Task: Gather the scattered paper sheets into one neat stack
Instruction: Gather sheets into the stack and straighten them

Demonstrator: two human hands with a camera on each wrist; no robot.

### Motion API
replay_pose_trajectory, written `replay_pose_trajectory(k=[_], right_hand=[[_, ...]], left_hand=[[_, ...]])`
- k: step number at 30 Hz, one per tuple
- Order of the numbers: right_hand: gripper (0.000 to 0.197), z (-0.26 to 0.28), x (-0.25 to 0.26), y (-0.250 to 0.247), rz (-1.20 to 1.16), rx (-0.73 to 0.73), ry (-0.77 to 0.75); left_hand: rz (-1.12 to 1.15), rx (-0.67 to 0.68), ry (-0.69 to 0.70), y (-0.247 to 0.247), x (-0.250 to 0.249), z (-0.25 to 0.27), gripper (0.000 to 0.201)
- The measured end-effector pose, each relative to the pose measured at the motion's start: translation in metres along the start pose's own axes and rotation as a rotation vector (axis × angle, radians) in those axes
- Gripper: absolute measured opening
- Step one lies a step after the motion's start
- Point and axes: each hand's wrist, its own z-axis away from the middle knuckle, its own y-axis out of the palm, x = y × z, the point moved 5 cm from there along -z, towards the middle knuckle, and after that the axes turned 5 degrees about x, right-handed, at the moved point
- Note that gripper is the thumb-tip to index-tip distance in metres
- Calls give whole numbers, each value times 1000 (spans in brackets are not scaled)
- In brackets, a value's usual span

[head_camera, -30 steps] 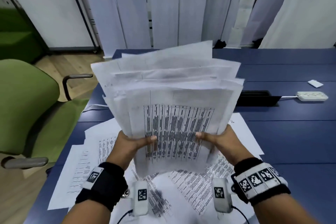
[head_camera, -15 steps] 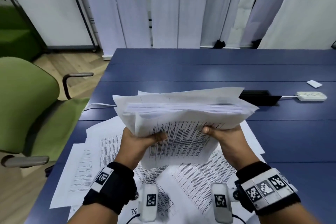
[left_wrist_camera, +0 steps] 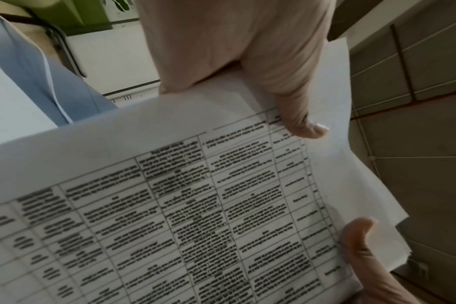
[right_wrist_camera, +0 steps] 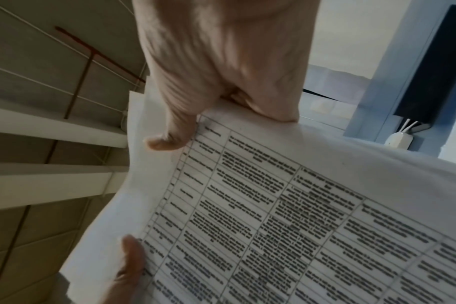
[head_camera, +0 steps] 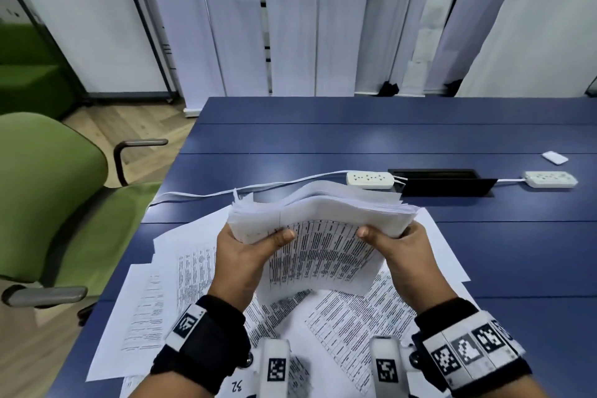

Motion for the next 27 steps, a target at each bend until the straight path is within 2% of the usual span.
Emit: replay_pose_trajectory(k=[1, 2, 5, 8, 10, 11, 15, 17, 24, 27], right_hand=[[34, 1, 3, 1, -1, -15, -14], [38, 1, 2, 0, 4, -37, -32], [70, 6, 1, -1, 149, -149, -121], [87, 18, 14, 1, 388, -272, -360], [87, 24, 25, 10, 633, -288, -542], [81, 25, 28, 14, 710, -281, -583], [44, 24, 28, 17, 784, -309, -504], [35, 27, 24, 15, 782, -350, -469], [40, 30, 23, 16, 774, -353, -482], [41, 28, 22, 13, 725, -329, -454]], left_hand=[[0, -21, 16, -2, -2, -1, 70], [-6, -36, 24, -4, -3, -1, 76], [-1, -59, 30, -4, -2, -1, 84], [-26, -47, 40, 1, -3, 0, 82], [-48, -31, 59, 8, -7, 1, 80], [-49, -29, 64, 11, -10, 2, 81], [-58, -98, 140, 14, -25, 2, 65], [-93, -148, 169, 14, -29, 0, 53], [-180, -296, 167, 18, -39, -8, 14], [-179, -346, 164, 14, -35, -11, 10]])
